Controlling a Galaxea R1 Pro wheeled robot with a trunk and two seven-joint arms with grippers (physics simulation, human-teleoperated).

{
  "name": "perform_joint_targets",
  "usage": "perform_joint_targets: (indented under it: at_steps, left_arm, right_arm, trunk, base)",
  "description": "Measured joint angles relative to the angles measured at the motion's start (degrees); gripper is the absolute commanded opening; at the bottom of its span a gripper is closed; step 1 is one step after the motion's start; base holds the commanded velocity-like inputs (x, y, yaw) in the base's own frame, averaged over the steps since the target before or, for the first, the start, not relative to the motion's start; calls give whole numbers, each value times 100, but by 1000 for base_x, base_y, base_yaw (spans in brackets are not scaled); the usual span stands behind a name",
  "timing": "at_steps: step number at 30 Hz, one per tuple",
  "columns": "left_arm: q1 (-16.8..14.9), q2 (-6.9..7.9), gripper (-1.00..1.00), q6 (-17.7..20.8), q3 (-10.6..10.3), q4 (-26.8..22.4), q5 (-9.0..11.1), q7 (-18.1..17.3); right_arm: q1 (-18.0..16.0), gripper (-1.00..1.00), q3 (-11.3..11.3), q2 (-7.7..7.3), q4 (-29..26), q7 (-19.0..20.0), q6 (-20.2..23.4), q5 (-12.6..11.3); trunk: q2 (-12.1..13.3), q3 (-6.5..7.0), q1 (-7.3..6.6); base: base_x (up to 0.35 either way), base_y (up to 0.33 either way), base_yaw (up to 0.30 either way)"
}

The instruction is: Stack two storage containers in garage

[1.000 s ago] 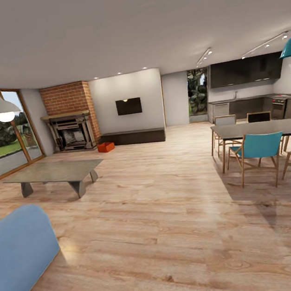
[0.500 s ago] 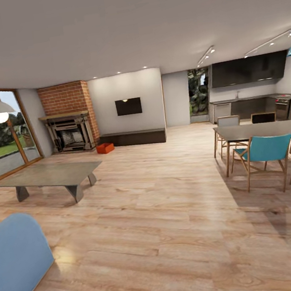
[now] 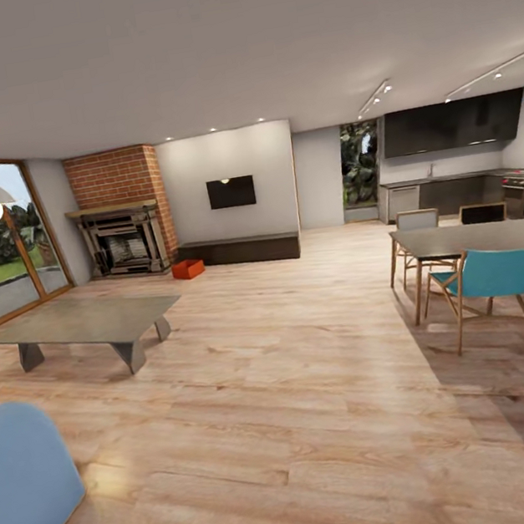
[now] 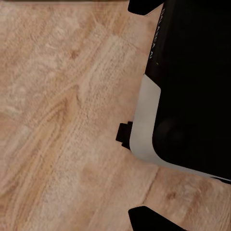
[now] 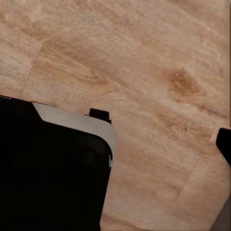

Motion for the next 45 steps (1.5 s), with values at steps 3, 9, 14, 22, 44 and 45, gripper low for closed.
perform_joint_targets:
  at_steps: [3,9,14,22,44,45]
  left_arm:
    - [0,0,100,1,0,0,0,0]
    - [0,0,100,1,0,0,0,0]
    - [0,0,100,-5,0,0,0,0]
    - [0,0,100,-8,0,0,0,0]
    - [0,0,100,-10,0,0,0,0]
    - [0,0,100,-6,0,0,0,0]
  right_arm:
    - [0,100,0,0,2,1,0,0]
    - [0,100,0,-3,-1,6,0,0]
    - [0,100,0,-3,-4,3,-1,0]
    - [0,100,0,2,-1,0,0,0]
    - [0,100,0,-2,0,-1,0,8]
    - [0,100,0,-3,1,0,0,8]
  trunk:
    - [0,0,0]
    - [0,0,0]
    - [-1,0,0]
    - [-1,0,0]
    - [-1,0,0]
    - [0,0,0]
  base:
    - [324,0,0]
    - [323,0,0]
    - [323,0,0]
    - [324,0,0]
    - [323,0,0]
    - [323,0,0]
